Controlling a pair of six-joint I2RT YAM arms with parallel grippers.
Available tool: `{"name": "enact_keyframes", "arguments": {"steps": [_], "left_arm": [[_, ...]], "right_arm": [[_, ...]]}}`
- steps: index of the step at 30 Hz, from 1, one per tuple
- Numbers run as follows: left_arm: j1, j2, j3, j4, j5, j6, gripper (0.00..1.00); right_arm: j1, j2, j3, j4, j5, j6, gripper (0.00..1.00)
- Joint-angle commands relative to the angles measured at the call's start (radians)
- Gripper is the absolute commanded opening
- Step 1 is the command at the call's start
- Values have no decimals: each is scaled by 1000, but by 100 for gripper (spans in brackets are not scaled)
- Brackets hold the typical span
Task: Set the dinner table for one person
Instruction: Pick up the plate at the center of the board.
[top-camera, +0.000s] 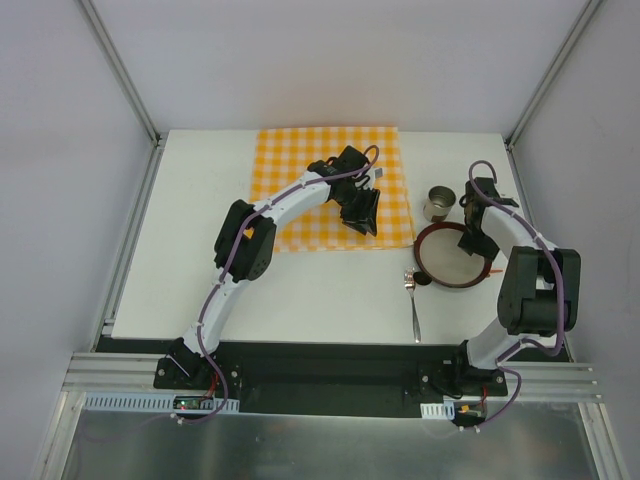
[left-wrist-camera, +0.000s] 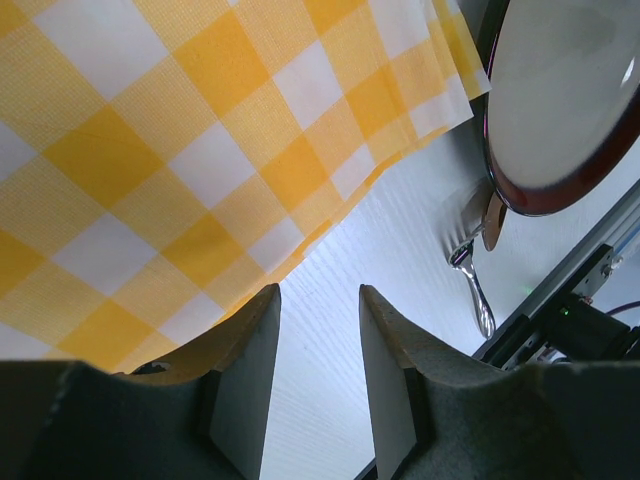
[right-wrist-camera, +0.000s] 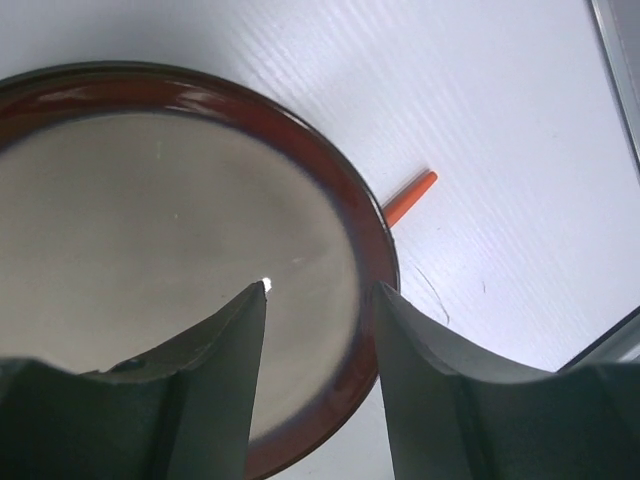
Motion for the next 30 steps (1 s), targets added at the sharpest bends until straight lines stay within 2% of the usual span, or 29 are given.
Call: {"name": "enact_keyframes", "arguments": {"steps": [1, 15, 30], "left_arm": [[2, -25, 36, 4, 11, 22, 37], [43, 0, 33, 50, 67, 11, 37], [84, -22, -7, 62, 78, 5, 37]], "right_arm": [[-20, -2, -9, -5, 49, 0, 50], [-51, 71, 11, -13, 49, 11, 50], [-94, 2, -90, 18, 14, 34, 50]]}}
